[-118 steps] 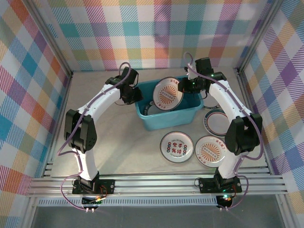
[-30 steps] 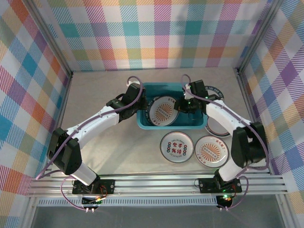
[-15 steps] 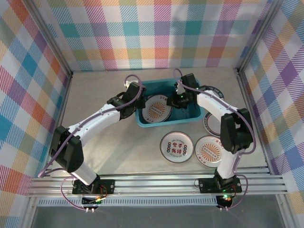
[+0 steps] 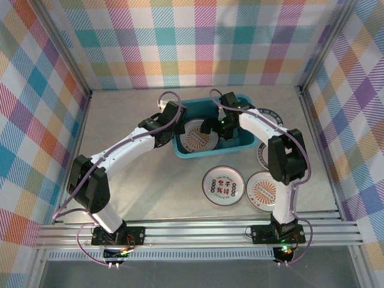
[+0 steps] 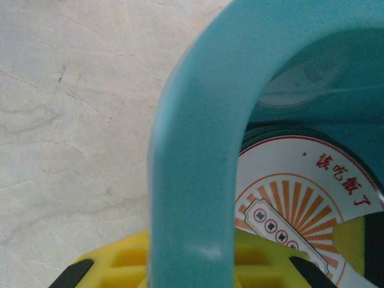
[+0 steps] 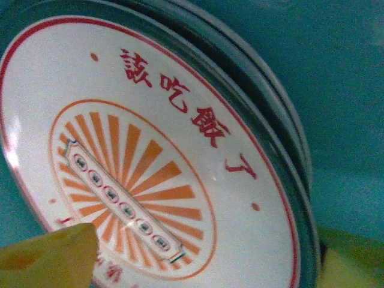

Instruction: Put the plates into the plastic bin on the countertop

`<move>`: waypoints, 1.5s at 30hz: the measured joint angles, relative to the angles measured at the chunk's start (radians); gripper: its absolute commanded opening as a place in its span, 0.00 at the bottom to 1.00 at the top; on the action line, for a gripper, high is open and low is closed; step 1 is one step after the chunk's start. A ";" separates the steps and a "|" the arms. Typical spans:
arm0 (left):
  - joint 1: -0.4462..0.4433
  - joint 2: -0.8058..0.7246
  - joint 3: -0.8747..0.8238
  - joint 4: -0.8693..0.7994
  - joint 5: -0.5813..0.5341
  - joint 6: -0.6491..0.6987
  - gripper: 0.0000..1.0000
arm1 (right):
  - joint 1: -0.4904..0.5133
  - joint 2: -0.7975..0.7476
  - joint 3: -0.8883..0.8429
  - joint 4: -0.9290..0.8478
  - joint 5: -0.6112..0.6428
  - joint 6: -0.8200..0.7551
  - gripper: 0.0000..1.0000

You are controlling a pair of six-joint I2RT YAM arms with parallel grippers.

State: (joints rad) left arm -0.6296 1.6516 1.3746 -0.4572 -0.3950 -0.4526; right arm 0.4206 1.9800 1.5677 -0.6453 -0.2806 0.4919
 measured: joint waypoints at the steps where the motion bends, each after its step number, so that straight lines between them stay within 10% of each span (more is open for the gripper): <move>1: 0.000 0.004 0.004 -0.002 0.000 0.000 0.00 | 0.005 0.000 0.009 -0.007 0.008 -0.001 1.00; 45: 0.152 0.248 0.309 -0.314 0.156 -0.050 0.01 | 0.006 0.006 0.290 -0.089 0.149 -0.116 0.99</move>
State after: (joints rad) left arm -0.4778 1.8992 1.6840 -0.7715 -0.2394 -0.5030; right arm 0.4267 1.9862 1.8572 -0.7345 -0.1318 0.3756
